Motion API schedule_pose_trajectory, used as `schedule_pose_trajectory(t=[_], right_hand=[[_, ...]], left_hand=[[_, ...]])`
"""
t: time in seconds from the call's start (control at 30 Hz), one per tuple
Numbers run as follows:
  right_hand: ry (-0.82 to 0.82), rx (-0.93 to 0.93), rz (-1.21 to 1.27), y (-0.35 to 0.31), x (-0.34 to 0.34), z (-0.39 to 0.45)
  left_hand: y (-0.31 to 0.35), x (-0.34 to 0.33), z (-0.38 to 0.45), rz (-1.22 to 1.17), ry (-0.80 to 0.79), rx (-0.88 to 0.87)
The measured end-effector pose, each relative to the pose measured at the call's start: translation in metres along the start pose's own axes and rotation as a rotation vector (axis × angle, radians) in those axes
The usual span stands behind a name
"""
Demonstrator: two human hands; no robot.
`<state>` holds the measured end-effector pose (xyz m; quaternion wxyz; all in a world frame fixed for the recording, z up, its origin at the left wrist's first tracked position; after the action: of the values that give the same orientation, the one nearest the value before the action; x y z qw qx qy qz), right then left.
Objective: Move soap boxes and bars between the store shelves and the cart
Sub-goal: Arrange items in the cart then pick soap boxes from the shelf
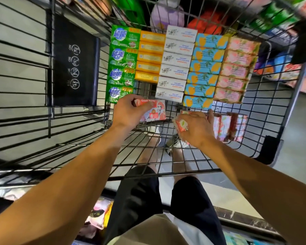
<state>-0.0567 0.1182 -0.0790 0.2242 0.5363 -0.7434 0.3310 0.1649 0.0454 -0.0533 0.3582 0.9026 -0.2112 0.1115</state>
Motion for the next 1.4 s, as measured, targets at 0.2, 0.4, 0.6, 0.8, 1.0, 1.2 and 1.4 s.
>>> schedule_pose_trajectory(t=[0.2,0.4,0.6,0.8,1.0,1.2,1.4], right_hand=[[0.178,-0.017,0.440,0.002,0.041,-0.011],[0.142,-0.163,1.131,0.007,0.089,-0.031],[0.215,-0.100,1.586,0.002,0.131,-0.082],[0.307,-0.180,1.811,0.021,0.154,-0.136],[0.472,-0.018,1.677,0.054,0.187,-0.214],[0.789,-0.055,1.369,0.160,0.195,-0.313],[1.062,0.019,1.213,0.274,0.220,-0.431]], left_hand=[[0.005,0.002,-0.002,-0.075,-0.002,0.006],[0.031,-0.003,-0.028,-0.339,-0.092,0.073],[0.089,-0.022,-0.082,-0.632,-0.311,0.039],[0.147,-0.045,-0.136,-0.373,-0.435,-0.182],[0.188,-0.086,-0.193,-0.248,-0.421,-0.337],[0.219,-0.165,-0.273,-0.122,-0.417,-0.521],[0.274,-0.268,-0.372,-0.037,-0.450,-0.761]])
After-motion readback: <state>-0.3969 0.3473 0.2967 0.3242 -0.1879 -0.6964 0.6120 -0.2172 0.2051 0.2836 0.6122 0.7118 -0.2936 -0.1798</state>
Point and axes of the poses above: each hand's wrist, its own z-axis towards the middle knuckle, its own x-axis out of the back of the hand, y = z × x, the point moved 7 cm from there along z, towards the middle knuckle, and after that the axes turned 2 degrees about -y, right-handed, at the moved point
